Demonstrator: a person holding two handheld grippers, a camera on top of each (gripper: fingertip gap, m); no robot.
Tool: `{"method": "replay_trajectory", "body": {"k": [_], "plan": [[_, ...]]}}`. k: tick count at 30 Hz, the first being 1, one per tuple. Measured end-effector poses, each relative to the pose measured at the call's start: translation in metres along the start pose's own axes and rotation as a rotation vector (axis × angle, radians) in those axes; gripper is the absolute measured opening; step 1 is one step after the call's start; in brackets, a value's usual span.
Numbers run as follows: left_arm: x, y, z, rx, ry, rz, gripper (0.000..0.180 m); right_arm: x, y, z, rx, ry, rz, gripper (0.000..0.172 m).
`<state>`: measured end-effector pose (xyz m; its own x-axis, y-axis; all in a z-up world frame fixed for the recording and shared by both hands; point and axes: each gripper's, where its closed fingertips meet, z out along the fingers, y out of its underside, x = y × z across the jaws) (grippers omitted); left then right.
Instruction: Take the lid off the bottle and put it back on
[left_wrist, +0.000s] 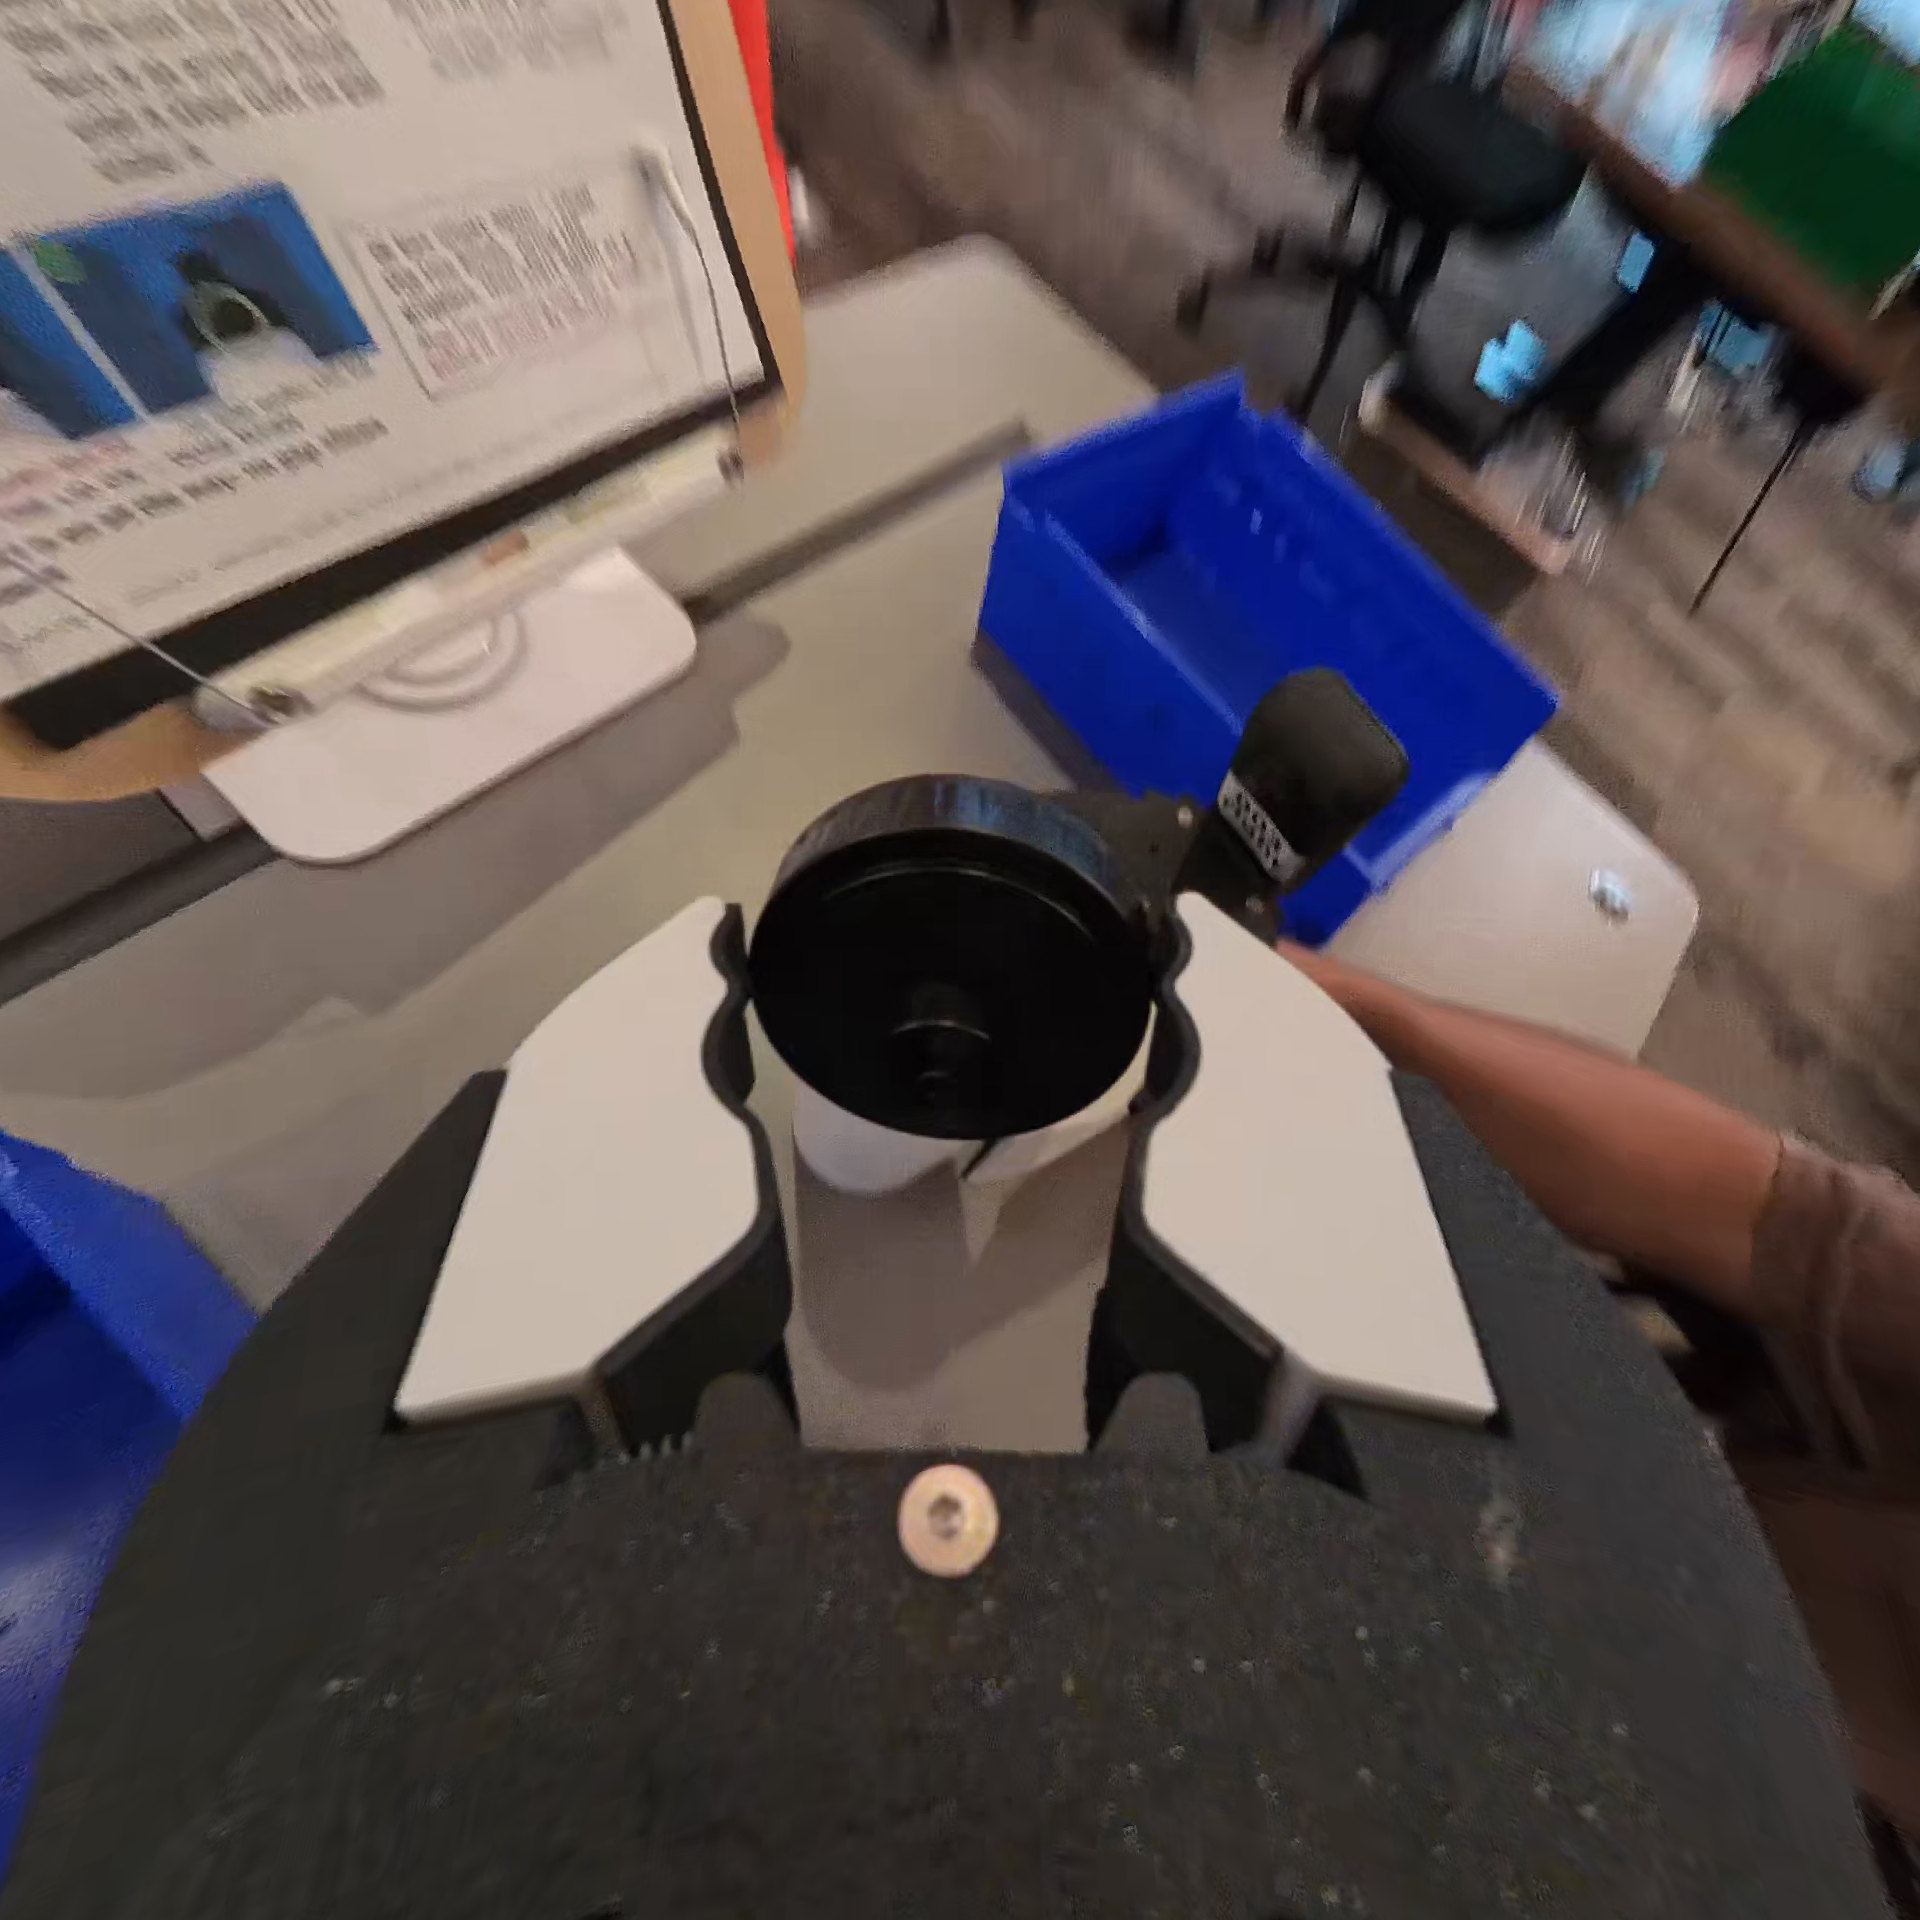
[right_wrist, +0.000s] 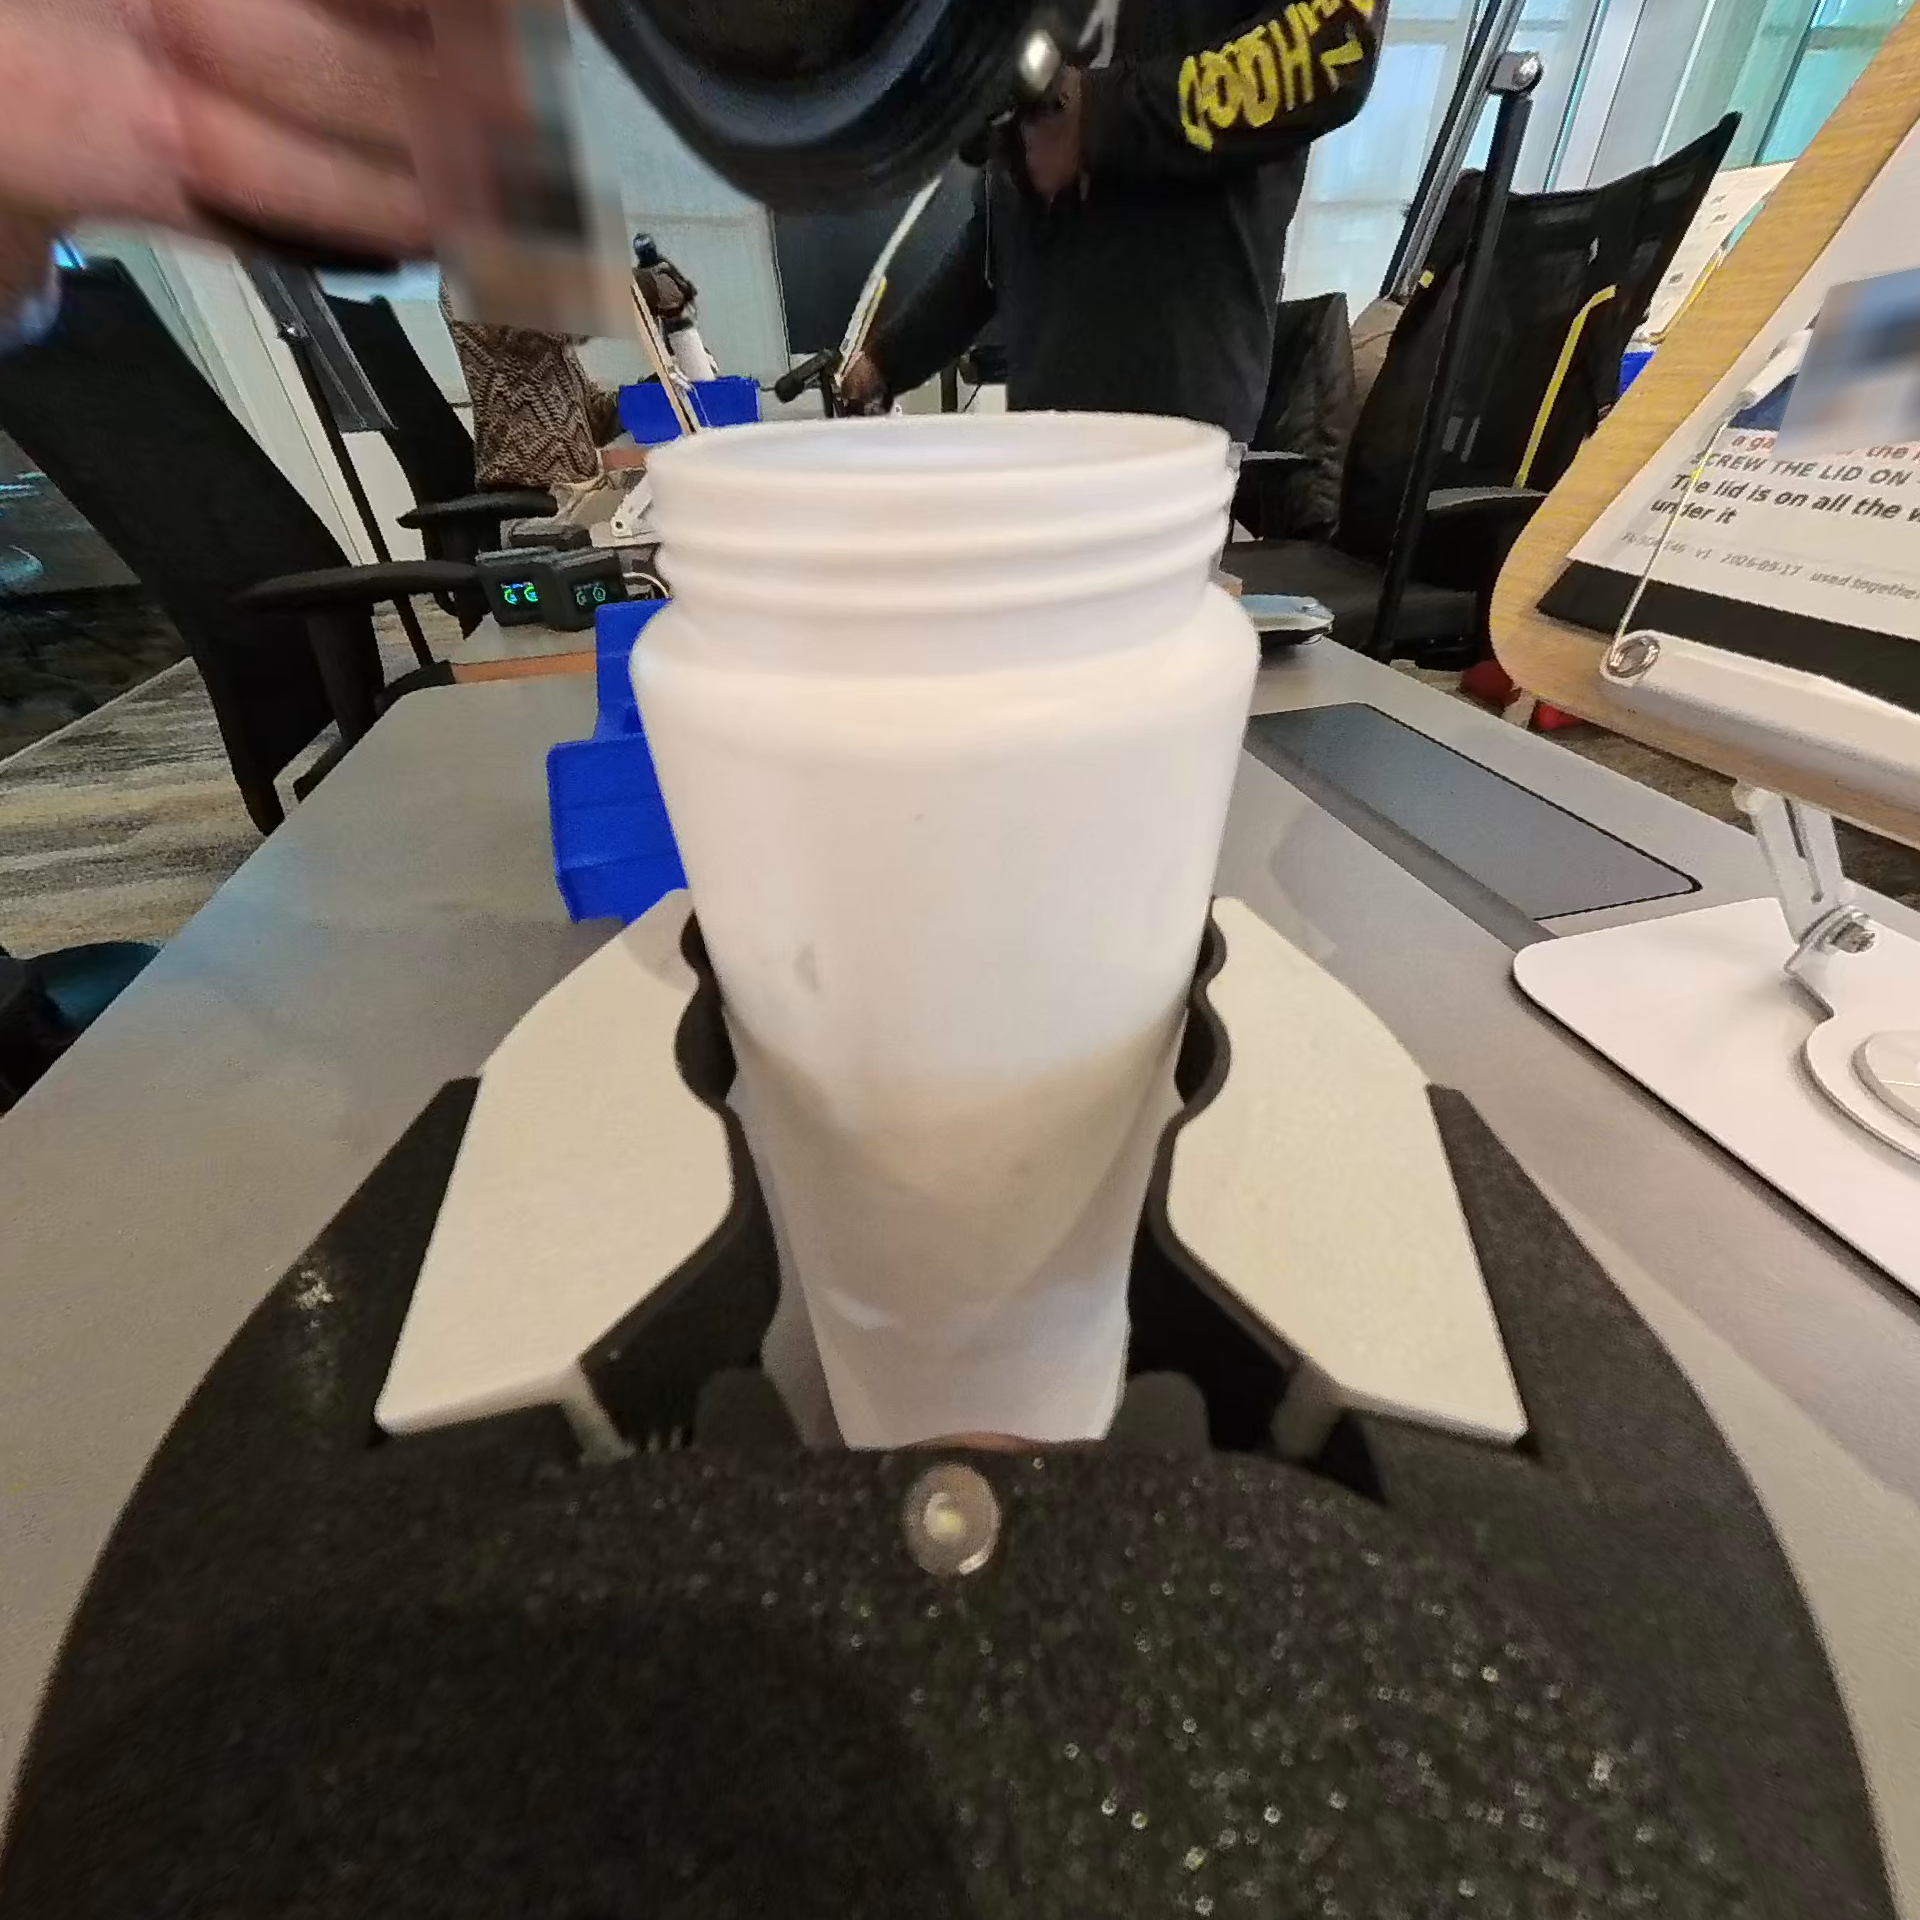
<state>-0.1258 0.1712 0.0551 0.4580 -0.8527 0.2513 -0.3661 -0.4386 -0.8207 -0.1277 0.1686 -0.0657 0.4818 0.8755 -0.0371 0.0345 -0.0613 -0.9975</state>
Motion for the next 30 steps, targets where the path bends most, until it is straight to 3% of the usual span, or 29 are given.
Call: {"method": "replay_trajectory", "body": {"k": [3, 7, 11, 16, 19, 22, 30], "plan": [[-0.015, 0.016, -0.015, 0.287, -0.151, 0.011, 0.073, 0.0, 0.0, 0.0, 0.006, -0.006, 0.0, 0.085], [-0.046, 0.064, -0.015, 0.483, -0.376, -0.13, 0.073, 0.0, 0.0, -0.001, 0.021, -0.018, 0.005, 0.085], [-0.068, 0.106, 0.006, 0.455, -0.493, -0.111, 0.074, 0.0, -0.001, 0.0, 0.029, -0.017, 0.002, 0.085], [-0.06, 0.131, 0.019, 0.429, -0.5, -0.04, 0.074, 0.0, -0.001, 0.0, 0.027, -0.015, -0.001, 0.085], [-0.064, 0.138, 0.018, 0.445, -0.473, -0.093, 0.074, 0.0, -0.001, 0.002, 0.039, -0.015, 0.0, 0.085], [-0.078, 0.148, 0.012, 0.425, -0.558, -0.103, 0.074, 0.001, -0.002, 0.005, 0.049, -0.011, 0.0, 0.085], [-0.077, 0.148, 0.016, 0.43, -0.527, -0.107, 0.074, -0.003, -0.011, 0.005, 0.058, -0.016, 0.066, 0.084]]}}
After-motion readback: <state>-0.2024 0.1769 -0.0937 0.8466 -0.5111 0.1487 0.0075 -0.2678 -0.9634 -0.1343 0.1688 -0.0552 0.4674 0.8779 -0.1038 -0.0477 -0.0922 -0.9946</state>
